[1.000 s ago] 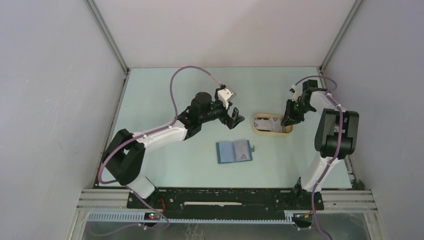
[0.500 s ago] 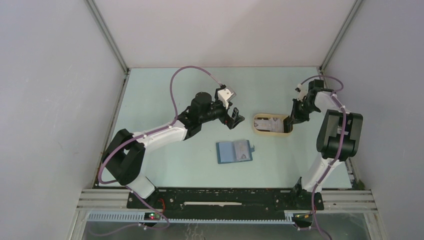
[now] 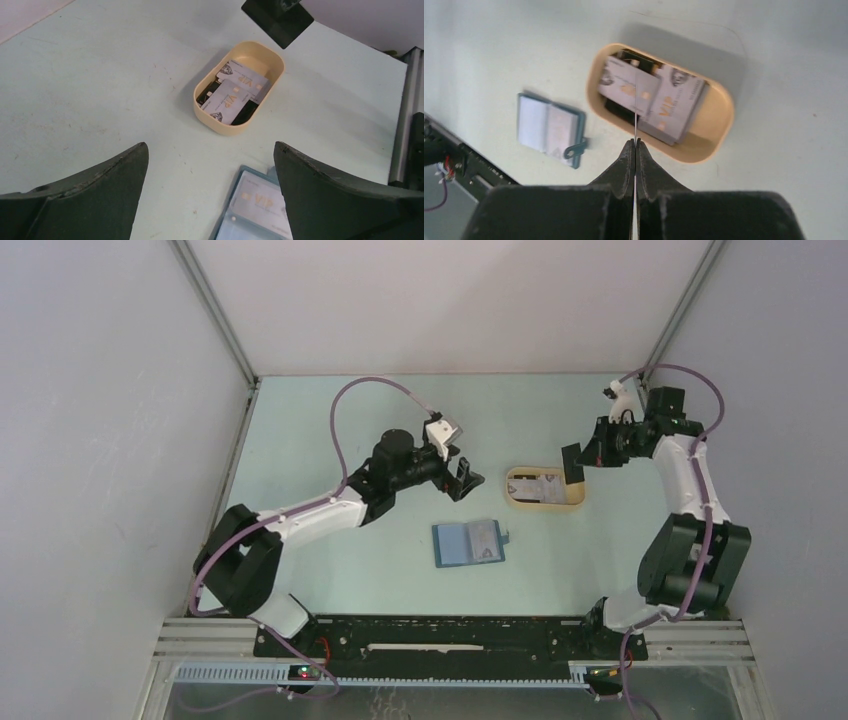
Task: Put the credit cards into the card holder
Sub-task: Pick up the credit card from the storage box.
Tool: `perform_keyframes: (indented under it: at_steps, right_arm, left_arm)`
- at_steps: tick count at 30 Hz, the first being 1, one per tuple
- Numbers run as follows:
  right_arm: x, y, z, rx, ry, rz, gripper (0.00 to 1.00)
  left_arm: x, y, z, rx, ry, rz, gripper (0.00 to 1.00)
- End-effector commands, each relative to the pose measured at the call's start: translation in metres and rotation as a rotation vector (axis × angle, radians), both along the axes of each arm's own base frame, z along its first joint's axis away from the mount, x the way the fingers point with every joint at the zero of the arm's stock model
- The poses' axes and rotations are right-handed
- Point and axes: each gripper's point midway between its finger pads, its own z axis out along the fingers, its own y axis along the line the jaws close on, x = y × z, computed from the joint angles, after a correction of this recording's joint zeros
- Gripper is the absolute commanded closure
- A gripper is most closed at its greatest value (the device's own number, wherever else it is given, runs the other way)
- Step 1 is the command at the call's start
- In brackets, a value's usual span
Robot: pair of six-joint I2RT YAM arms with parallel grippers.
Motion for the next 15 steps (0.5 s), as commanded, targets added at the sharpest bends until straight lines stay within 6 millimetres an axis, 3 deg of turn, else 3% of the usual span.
perform_keyframes:
  at_steps: [1, 9, 15]
  right_arm:
    - [-0.022, 0.041, 0.037, 0.154, -0.140, 0.197, 1.00]
    - [-0.058, 0.107, 0.068, 0.486, -0.199, 0.418, 1.00]
    - [-0.077, 0.149, 0.069, 0.687, -0.106, 0.582, 1.00]
  left_arm:
    - [-0.011, 0.014, 0.043, -0.145, -0.039, -0.007, 0.00]
    - [-0.061, 0.025, 0.050, -0.356, 0.103, -0.099, 0.00]
    - [-0.097, 0.040, 0.055, -0.627, 0.260, -0.140, 0.07]
